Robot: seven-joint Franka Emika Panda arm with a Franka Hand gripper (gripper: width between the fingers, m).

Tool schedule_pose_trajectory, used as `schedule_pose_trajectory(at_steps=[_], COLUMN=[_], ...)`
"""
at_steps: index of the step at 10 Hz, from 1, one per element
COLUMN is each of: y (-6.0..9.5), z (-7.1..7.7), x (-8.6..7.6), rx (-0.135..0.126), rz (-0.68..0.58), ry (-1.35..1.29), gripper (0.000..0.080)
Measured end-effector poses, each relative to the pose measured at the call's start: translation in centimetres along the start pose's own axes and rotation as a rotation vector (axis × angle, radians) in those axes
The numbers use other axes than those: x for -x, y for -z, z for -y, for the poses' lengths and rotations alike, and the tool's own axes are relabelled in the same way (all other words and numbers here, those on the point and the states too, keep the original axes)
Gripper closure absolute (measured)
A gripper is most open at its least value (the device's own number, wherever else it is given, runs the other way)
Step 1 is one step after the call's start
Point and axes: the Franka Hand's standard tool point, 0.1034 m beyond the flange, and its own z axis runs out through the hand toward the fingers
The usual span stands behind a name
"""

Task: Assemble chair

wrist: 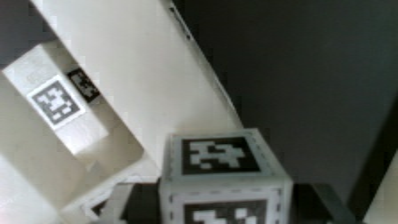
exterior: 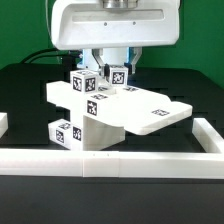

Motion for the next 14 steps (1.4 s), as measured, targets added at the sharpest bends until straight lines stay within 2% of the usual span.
schedule_pose_trajectory(at_steps=[10, 14], y=[0.04, -0.06], z=[0.11, 0.28], x=[-0.09, -0.39], rx=[-0.003, -0.029], rz=[-0.002, -0.049], ry=[-0.622, -0.89], gripper=[0.0515, 0.0515])
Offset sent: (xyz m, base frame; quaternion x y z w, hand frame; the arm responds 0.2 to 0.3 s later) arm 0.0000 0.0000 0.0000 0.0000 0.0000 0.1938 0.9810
